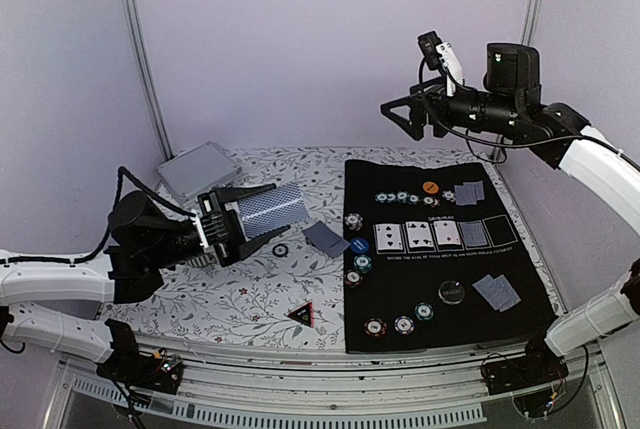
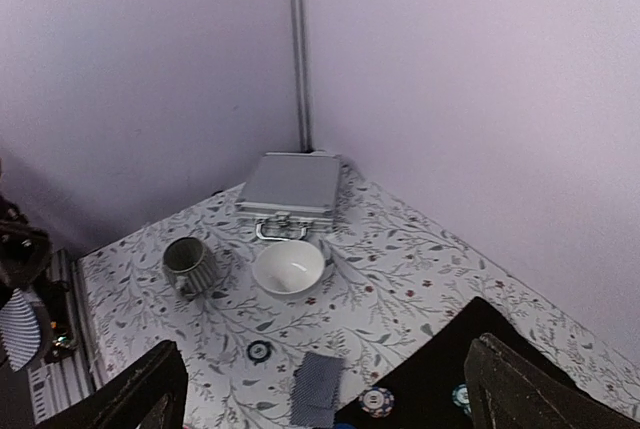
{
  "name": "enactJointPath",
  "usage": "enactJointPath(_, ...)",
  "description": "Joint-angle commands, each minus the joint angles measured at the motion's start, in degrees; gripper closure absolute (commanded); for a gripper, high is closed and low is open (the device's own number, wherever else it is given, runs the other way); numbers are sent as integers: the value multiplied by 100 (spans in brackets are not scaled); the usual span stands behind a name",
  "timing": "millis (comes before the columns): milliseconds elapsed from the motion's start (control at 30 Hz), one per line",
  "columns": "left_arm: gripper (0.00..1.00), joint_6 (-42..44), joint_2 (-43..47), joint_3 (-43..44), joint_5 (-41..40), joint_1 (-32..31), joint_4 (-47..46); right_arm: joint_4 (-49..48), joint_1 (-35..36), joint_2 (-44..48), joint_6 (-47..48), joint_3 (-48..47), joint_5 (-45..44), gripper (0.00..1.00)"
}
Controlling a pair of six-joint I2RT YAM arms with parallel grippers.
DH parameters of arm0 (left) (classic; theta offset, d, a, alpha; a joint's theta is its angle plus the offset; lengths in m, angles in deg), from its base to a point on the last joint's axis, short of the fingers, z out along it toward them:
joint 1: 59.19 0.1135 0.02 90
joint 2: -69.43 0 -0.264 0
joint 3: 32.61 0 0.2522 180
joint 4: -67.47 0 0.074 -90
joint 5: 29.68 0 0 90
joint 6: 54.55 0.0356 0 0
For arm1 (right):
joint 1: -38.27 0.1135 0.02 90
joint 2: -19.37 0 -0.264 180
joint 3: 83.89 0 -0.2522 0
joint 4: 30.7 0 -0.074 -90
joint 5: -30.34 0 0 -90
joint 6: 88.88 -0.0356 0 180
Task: Distribute texas hold em gaming equipment
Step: Pick up the poker card from the face-down deck piles.
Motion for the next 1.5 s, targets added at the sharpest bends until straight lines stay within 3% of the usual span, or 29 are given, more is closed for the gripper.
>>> enactJointPath(0,43,-6,64,-86,-68,-89,-323,236,633,-307,13,-138,1723,1)
enactJointPath(200,44,87,55,-104,-155,-108,-316,93,1131,-1020,-899,-436,2186,3)
enactJointPath(600,43,292,43,-113,-295,-198,-244,-186,1770,-1953,-1168,-818,2712,3)
enactJointPath(1067,44,316,42,-148,-335,-203,-308,618,1784,-2035,-763,-1055,1518,4)
enactJointPath(1467,44,311,16,-148,-336,-207,-318,1104,1777,-1860,-301,-1327,1354,10)
